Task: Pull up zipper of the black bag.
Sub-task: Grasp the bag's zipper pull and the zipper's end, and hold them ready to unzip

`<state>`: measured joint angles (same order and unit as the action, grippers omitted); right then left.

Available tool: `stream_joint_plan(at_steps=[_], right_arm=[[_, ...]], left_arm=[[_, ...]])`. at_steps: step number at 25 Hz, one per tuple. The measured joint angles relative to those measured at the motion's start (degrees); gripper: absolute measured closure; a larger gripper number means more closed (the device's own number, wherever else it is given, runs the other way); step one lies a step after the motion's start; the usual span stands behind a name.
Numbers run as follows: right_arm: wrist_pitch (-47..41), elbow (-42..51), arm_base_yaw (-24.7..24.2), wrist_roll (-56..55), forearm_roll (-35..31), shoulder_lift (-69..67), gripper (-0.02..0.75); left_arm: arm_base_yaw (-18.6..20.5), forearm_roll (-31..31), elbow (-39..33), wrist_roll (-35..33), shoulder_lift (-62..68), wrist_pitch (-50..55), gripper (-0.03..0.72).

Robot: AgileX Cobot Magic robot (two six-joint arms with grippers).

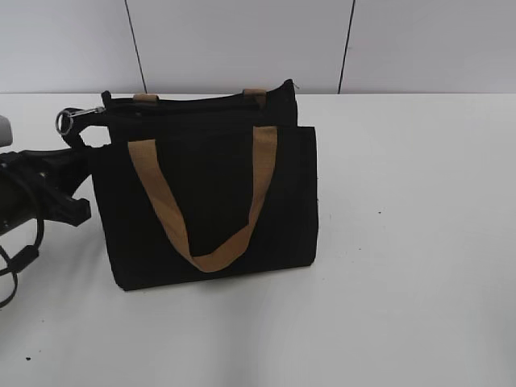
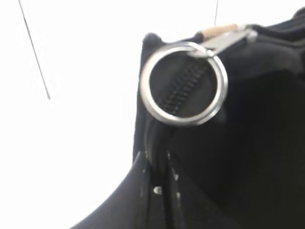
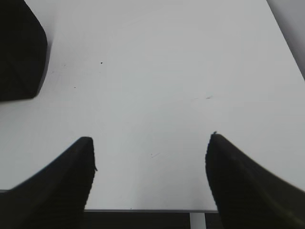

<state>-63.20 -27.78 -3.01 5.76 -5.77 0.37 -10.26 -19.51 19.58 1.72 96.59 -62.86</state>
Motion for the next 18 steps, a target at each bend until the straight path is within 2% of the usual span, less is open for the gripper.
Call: stream_joint_plan(at_steps=[5, 10, 18], right_arm=[[0.00, 0.00, 0.00, 0.00, 0.00, 0.00, 0.181], [0.00, 0.00, 0.00, 0.00, 0.00, 0.00, 0.181], [0.00, 0.00, 0.00, 0.00, -0.17, 0.00, 0.181]], left_arm=[[0.00, 1.02, -0.16, -7.06, -6.46, 8.85, 0.652], [0.00, 7.45, -0.23, -13.25, -11.76, 14.75, 0.652], [-0.06, 5.42, -0.03, -13.17, -17.99, 23.57, 0.653]])
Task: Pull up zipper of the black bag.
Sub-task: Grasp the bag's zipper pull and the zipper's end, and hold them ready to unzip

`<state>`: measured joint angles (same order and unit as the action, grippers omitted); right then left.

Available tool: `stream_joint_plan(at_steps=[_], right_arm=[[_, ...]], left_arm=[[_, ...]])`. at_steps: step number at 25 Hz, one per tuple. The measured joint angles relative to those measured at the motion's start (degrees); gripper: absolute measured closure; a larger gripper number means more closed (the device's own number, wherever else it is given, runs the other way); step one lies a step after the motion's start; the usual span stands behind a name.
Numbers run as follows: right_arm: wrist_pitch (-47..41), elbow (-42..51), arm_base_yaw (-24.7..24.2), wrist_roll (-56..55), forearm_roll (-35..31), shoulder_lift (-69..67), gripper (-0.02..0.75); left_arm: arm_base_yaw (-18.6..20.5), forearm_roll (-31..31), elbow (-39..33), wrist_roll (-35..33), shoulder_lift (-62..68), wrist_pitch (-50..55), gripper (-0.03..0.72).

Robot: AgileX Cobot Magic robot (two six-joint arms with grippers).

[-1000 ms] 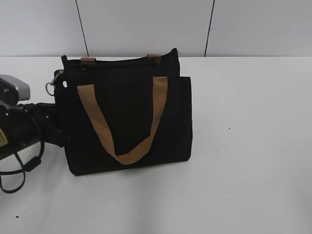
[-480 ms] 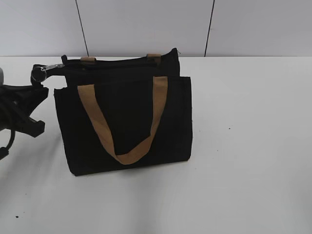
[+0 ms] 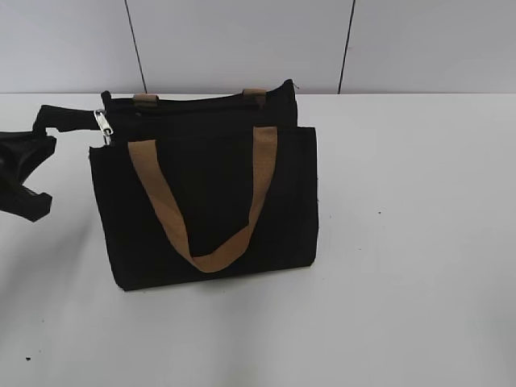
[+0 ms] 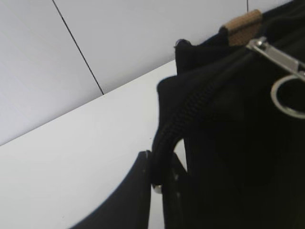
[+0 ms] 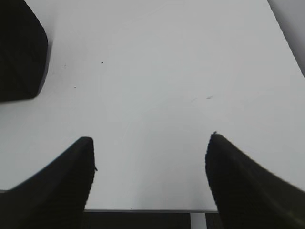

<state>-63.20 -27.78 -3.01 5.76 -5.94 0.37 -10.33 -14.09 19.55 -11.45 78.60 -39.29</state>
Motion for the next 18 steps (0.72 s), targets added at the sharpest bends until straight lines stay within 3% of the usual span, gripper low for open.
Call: stream_joint_plan(at_steps=[7, 12, 18], right_arm=[[0.05, 0.00, 0.00, -2.19, -0.82, 0.00, 0.189], [2.43, -0.06, 0.00, -4.52, -4.20, -3.69, 0.291], [16.78, -0.18, 0.00, -4.76, -6.05, -14.59, 0.329]], left_arm=[[0.00, -0.23, 5.94, 1.06, -4.85, 10.21, 0.653], [0.00, -0.93, 9.07, 1.63, -4.85, 13.75, 0.653], [0.00, -1.88, 11.20, 3.56, -4.85, 14.94, 0.653]])
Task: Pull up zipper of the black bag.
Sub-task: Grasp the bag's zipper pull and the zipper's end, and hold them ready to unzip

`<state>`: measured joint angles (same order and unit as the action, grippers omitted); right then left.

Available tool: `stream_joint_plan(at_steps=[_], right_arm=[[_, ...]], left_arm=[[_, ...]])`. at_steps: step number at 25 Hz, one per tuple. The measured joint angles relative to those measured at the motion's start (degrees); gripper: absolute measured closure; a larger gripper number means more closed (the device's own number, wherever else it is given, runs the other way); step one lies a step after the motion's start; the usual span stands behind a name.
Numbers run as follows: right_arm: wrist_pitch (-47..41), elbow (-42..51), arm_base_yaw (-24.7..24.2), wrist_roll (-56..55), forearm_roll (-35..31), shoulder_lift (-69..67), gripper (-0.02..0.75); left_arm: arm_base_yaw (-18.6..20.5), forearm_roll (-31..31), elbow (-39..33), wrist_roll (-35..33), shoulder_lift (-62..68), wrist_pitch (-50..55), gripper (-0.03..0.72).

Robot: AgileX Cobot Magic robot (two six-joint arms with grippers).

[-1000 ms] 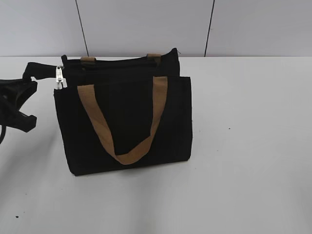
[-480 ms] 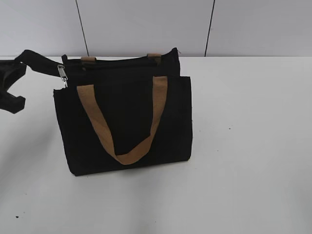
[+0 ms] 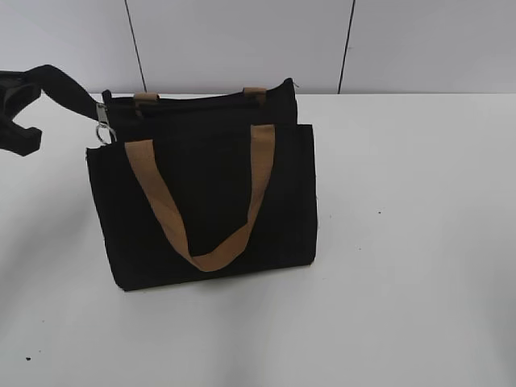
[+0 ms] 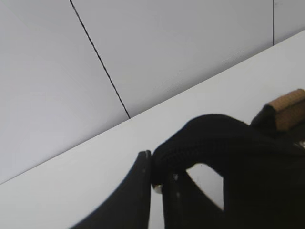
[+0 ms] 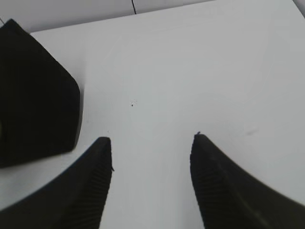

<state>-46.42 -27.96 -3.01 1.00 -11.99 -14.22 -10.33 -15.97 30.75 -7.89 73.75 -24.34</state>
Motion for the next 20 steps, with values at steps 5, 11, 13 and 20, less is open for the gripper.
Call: stream_joint_plan(at_steps=[5, 11, 13, 20], right_arm=[[7.32, -2.05, 0.00, 5.37, -3.07, -12.22, 0.330], [10.80, -7.60, 2.45, 11.87, -4.10, -25.67, 0.330], [11.02, -9.57, 5.38, 12.12, -4.15, -29.83, 0.330], [12.05, -17.41, 20.89, 11.90, -4.15, -45.94, 0.330]], left_arm=[[-0.26, -1.03, 1.81, 1.69, 0.00, 1.91, 0.654], [-3.01, -1.04, 2.27, 1.82, 0.00, 2.33, 0.654], [-3.82, -1.04, 2.27, 1.82, 0.00, 2.33, 0.654], [-4.03, -0.89, 2.27, 1.87, 0.00, 2.40, 0.654]])
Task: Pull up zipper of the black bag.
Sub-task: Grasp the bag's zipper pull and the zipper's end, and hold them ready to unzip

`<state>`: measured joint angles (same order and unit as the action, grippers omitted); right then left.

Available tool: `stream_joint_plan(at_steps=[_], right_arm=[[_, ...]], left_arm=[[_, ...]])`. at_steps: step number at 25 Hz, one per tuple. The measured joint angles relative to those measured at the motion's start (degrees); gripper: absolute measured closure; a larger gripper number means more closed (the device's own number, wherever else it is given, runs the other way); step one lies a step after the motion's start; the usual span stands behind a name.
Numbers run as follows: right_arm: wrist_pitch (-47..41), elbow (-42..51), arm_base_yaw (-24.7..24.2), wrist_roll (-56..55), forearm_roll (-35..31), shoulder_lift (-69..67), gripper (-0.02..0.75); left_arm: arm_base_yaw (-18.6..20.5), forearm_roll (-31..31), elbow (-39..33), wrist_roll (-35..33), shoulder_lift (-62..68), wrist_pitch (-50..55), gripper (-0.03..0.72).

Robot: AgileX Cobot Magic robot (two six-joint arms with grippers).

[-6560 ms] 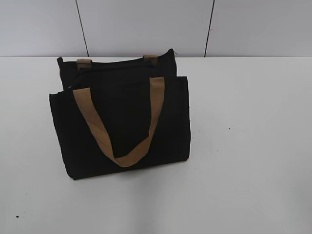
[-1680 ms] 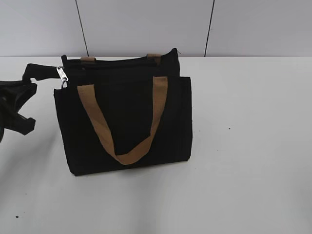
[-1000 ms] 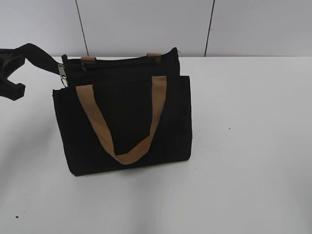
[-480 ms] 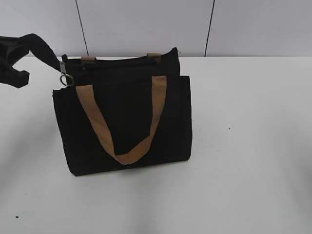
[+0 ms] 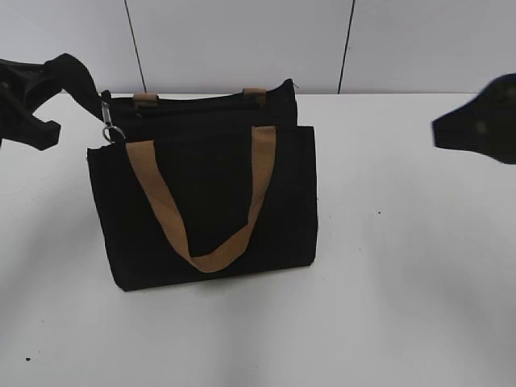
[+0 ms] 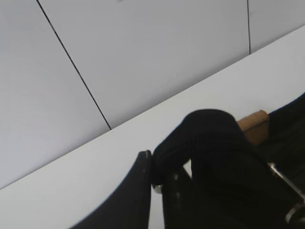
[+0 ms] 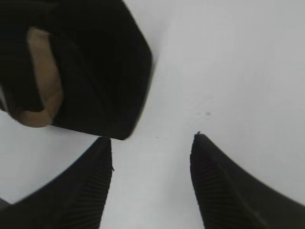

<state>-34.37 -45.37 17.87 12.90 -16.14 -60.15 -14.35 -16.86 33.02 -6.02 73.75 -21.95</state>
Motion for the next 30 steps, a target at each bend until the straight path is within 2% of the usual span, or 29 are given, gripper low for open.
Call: stream_joint_plan(at_steps=[6, 12, 19, 23, 30], right_arm=[[0.89, -10.66, 13.05, -2.57, 0.00, -13.72, 0.293], [0.95, -23.35, 21.36, -3.98, -0.23, -25.64, 0.278], [0.84, -36.66, 26.55, -4.38, -0.36, -37.94, 0.279], [0.78, -42.00, 28.27, -4.38, -0.90, -43.16, 0.324], [0.72, -45.36, 28.38, -0.70, -7.60, -48.03, 0.371]], left_arm=[[0.00, 0.42, 0.06, 0.00, 0.00, 0.11, 0.654], [0.00, 0.48, 2.38, 0.00, 0.00, 0.97, 0.654], [0.00, 0.48, 3.11, 0.00, 0.00, 2.99, 0.654], [0.00, 0.48, 3.11, 0.00, 0.00, 2.99, 0.654], [0.00, 0.48, 3.15, 0.00, 0.00, 3.05, 0.654]])
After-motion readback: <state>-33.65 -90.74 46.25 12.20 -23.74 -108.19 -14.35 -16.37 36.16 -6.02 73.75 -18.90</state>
